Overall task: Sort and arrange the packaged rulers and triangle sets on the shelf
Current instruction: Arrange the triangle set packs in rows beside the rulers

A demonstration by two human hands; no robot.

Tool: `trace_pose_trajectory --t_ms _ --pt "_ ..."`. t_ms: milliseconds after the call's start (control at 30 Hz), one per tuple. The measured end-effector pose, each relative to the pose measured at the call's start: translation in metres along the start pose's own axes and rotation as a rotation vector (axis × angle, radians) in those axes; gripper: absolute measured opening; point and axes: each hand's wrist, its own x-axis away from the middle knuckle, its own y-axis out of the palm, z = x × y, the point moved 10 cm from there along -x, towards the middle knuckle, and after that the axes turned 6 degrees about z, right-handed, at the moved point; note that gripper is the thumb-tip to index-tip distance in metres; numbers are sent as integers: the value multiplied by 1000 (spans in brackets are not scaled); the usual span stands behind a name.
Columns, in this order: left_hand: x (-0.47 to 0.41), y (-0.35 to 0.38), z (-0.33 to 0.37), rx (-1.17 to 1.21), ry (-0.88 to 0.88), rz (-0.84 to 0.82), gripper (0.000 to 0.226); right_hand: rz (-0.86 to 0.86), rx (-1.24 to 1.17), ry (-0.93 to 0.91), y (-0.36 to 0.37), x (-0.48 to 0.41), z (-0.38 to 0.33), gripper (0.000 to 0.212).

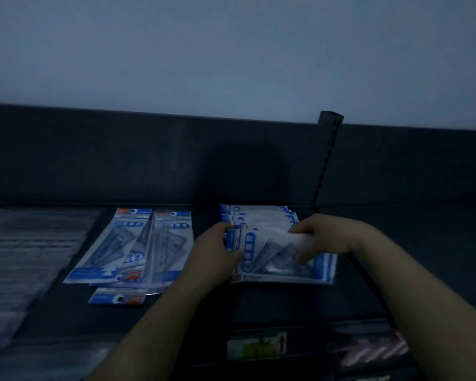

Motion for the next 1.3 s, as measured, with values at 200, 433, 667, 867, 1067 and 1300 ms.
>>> trace_pose_trajectory --t_ms 200,433,667,867,1067,1300 --pt "6 24 11 -504 158 36 74 48 -4 -138 38 1 8 87" --pt "46 78 -21 -655 38 -424 70 106 -52 -209 61 35 25 96" --pt "46 76 -29 -728 -73 -393 83 95 -87 -55 77 41 44 95" --pt "29 77 -27 -728 -63 -369 82 144 -90 -50 66 28 40 94" --pt "47 67 -26 -654 -65 -338 92 106 -202 -48 71 45 51 99" --pt "50 32 3 -503 72 81 73 389 -199 -131 50 45 35 78"
